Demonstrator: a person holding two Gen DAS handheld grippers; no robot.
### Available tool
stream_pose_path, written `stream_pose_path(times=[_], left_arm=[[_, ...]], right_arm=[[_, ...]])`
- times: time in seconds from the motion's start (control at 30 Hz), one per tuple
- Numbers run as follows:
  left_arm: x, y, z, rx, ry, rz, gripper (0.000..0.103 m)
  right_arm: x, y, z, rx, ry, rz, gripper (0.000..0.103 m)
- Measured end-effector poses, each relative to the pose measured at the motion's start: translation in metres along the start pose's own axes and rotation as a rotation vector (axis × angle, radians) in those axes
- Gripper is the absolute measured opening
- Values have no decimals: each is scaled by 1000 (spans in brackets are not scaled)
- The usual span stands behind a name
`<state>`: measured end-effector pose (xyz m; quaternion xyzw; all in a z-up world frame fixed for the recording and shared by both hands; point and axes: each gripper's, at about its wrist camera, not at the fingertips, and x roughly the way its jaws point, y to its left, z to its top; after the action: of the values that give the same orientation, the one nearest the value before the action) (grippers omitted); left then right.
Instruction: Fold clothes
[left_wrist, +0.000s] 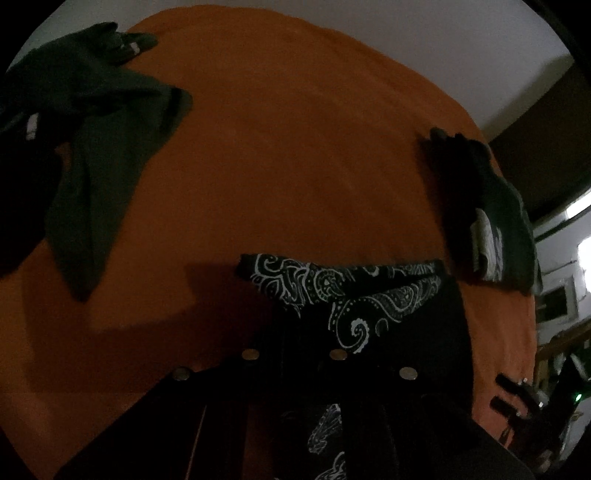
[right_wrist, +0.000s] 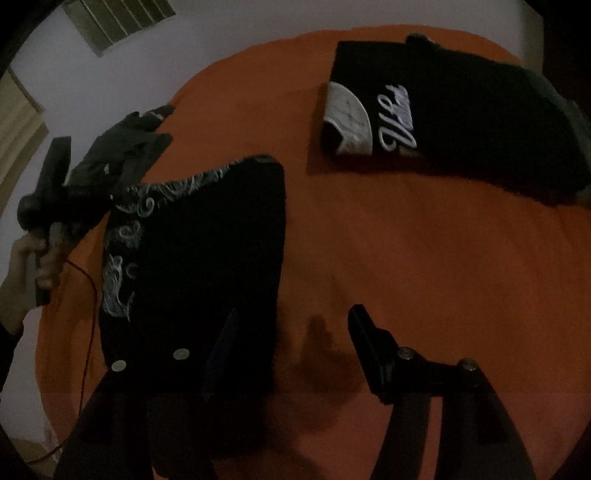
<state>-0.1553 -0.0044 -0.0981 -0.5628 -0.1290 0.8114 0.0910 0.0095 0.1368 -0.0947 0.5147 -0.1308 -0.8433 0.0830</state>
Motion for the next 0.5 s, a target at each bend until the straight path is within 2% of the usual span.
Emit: stream_pose_path(times=[0.07, 0.13, 0.2, 0.27, 0.37, 0.4, 0.5], left_arm=[[17, -9, 5, 21, 47, 31, 10], [22, 0, 5, -7, 95, 41, 19], [10, 12, 7, -61, 76, -4, 21], [-8, 13, 10, -48, 24, -59, 22], [-26, -1, 10, 66, -12, -154, 50], [-23, -7, 9, 96, -6, -141, 62], [6, -5, 4, 88, 76, -42, 65]], right_arm=[[1, 1, -6, -15, 15, 0, 61], [1, 4, -8, -38, 23, 6, 61], [-2, 5, -7, -56, 18, 4, 61], [-2, 5, -6, -52, 13, 9, 61], [1, 2, -10, -27, 32, 32, 61], [2, 2, -12, -21, 41, 39, 61], [5, 4, -19, -28, 71, 48, 61]])
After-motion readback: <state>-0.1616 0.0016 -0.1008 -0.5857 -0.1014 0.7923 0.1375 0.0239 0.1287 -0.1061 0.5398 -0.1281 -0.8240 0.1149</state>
